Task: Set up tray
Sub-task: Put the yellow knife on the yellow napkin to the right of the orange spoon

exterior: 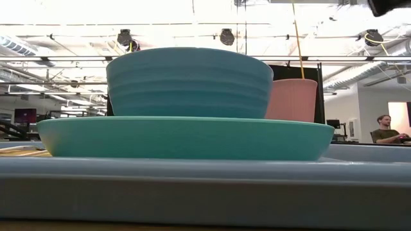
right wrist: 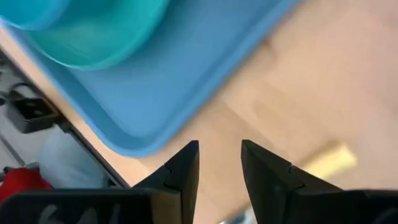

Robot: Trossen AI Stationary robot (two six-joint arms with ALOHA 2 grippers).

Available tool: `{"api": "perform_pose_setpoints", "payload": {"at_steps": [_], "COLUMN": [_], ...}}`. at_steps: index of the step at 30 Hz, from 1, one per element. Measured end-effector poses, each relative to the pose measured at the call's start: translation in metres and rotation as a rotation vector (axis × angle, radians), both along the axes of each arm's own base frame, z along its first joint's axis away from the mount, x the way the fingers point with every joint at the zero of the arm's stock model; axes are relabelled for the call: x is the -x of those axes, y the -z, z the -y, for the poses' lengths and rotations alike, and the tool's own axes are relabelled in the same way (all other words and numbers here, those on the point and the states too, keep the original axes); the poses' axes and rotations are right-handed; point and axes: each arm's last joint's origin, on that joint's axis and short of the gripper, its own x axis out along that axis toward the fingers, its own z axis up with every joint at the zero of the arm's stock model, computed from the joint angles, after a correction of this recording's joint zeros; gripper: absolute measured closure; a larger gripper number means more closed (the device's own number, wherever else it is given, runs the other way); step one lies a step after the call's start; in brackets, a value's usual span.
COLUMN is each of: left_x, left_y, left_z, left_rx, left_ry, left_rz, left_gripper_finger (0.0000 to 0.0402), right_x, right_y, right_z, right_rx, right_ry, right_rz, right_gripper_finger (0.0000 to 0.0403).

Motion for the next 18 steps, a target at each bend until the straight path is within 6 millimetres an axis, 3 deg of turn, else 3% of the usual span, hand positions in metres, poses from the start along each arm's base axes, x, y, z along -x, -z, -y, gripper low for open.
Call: {"api": "perform_pose_setpoints", "payload": {"at_steps": [10, 18], "left_x": [-0.003, -0.003], "left_y": [0.003, 0.003], "left_z": [-0.005, -0.005], "left_rx": [-0.017, -0.019], "left_ry": [-0.021, -0.021], "left_rz": [-0.026, -0.026], "left_gripper_finger": [0.0364, 0.0364], "right_x": [0.008, 0.009], "right_y": [0.026, 0.041], "right_z": [-0.019, -0.027], "right_rx": [-0.077, -0.089], "right_ry": [0.130, 0.120], "right_rz": [-0.297, -0.458], "right_gripper_finger": [0.0294, 0.0286]}}
